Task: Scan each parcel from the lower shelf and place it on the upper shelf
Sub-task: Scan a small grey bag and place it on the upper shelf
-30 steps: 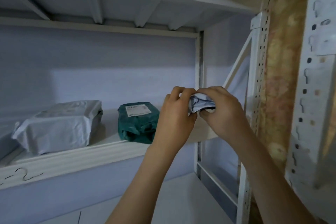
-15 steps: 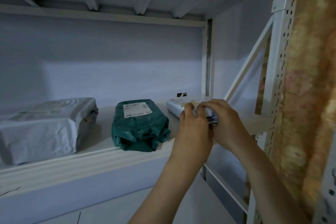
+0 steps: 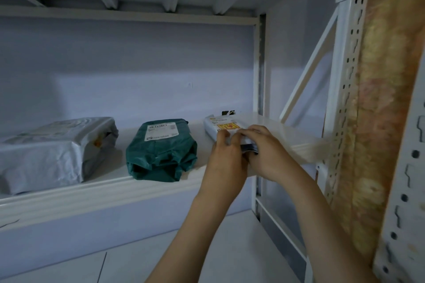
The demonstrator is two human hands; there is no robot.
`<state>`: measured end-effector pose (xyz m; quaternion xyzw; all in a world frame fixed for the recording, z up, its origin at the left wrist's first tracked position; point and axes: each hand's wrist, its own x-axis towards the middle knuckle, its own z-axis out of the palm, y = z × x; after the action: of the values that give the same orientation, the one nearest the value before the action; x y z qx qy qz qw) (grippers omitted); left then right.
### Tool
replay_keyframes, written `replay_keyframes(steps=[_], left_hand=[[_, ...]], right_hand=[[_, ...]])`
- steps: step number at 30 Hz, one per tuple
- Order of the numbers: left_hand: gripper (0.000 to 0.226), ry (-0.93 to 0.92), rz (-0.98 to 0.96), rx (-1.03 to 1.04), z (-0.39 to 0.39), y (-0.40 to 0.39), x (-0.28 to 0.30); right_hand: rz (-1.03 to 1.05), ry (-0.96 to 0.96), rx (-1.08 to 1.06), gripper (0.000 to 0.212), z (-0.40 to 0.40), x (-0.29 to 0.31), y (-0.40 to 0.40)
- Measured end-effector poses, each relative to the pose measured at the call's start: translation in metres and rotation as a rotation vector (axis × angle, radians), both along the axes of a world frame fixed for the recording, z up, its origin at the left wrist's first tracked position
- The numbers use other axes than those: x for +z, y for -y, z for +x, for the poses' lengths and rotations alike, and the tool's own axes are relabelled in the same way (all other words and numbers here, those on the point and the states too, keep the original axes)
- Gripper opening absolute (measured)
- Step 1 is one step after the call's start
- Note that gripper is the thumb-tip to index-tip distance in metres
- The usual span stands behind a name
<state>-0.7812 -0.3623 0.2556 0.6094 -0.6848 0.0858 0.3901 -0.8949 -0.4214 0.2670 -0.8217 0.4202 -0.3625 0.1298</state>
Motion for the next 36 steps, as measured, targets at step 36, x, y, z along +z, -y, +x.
replay_keyframes(steps=[36], left_hand=[[0.018,-0.352,0.335,0.659,0.291,-0.302,-0.173]], right_hand=[[0.292,-0.152,0.352,0.017,0.294,-0.162,-0.27]])
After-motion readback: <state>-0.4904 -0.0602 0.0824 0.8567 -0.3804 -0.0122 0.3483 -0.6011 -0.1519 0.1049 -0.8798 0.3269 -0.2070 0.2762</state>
